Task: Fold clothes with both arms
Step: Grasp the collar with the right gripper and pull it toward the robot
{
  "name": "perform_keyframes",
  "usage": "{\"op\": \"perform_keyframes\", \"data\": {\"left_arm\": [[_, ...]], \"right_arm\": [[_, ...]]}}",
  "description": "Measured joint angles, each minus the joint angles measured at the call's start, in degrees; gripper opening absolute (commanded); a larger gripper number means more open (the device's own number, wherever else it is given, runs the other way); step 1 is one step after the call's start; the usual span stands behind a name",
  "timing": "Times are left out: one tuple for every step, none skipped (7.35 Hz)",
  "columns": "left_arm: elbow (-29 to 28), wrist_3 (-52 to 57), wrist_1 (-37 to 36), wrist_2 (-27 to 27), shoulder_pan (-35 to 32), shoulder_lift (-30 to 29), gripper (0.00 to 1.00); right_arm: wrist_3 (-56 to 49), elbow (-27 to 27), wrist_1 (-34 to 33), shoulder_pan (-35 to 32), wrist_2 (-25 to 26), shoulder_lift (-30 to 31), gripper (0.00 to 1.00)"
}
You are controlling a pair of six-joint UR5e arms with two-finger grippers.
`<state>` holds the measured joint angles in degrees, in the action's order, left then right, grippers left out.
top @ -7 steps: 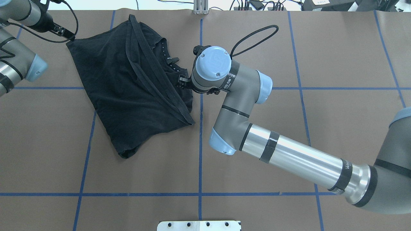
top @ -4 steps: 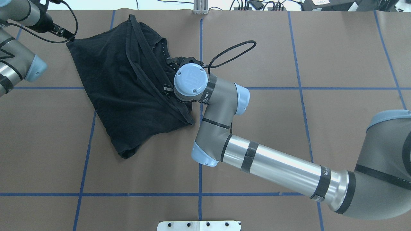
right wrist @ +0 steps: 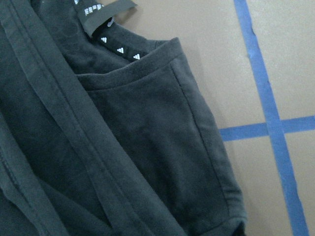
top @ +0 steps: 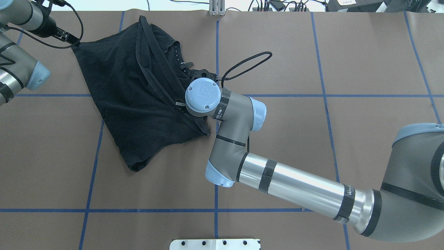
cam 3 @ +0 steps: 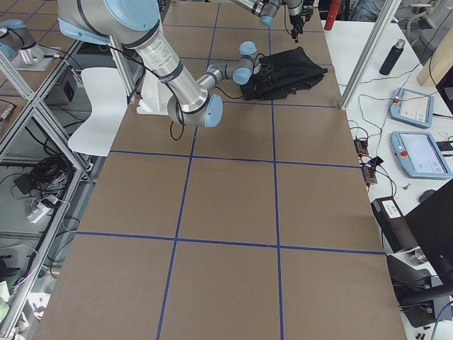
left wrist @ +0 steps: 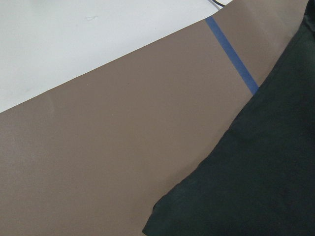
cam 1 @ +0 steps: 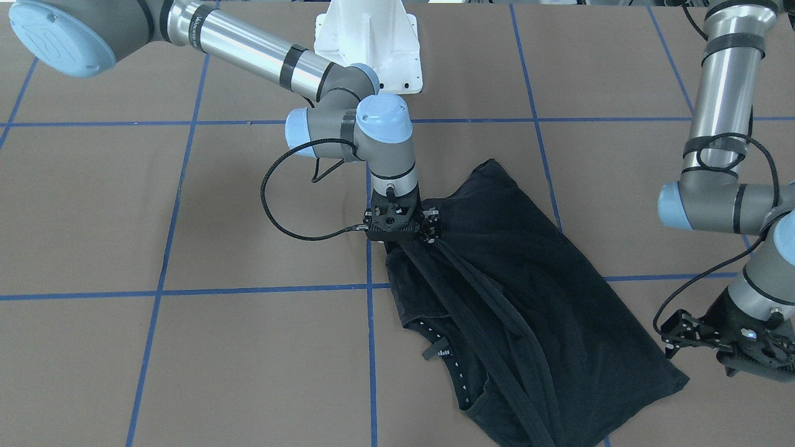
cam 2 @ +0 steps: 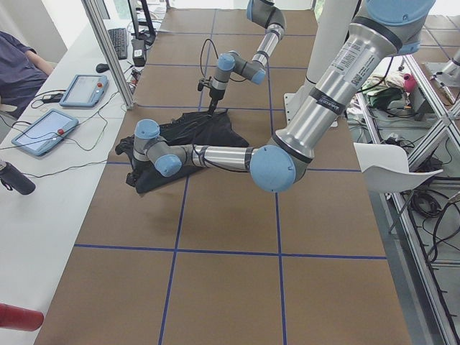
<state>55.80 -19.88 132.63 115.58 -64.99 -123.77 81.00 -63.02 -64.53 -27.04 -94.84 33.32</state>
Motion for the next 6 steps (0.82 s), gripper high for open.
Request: {"op": "perform_keyframes", "data": {"left_arm": [[0.0, 0.0, 0.0, 0.0, 0.0, 0.1, 1.00], [0.0, 0.0, 0.0, 0.0, 0.0, 0.2, 1.00], [0.0, 0.0, 0.0, 0.0, 0.0, 0.2, 1.00], [0.0, -0.3, 0.0, 0.0, 0.0, 0.2, 1.00], [0.0, -0.7, 0.0, 0.0, 0.1, 0.2, 1.00], [0.0, -0.9, 0.0, 0.0, 0.1, 0.2, 1.00]], "right_arm": [[-0.3, 0.0, 0.0, 0.0, 0.0, 0.0, 0.19], [-0.6, 0.0, -0.1, 0.0, -0.1, 0.0, 0.00], [-0.9, 0.0, -0.1, -0.1, -0.3, 0.0, 0.00], [-1.1, -0.2, -0.1, -0.2, -0.6, 0.1, 0.00], [-1.1, -0.6, -0.1, -0.3, -0.9, 0.2, 0.00], [-1.2, -1.7, -0.7, -0.4, -1.4, 0.4, 0.00]]}}
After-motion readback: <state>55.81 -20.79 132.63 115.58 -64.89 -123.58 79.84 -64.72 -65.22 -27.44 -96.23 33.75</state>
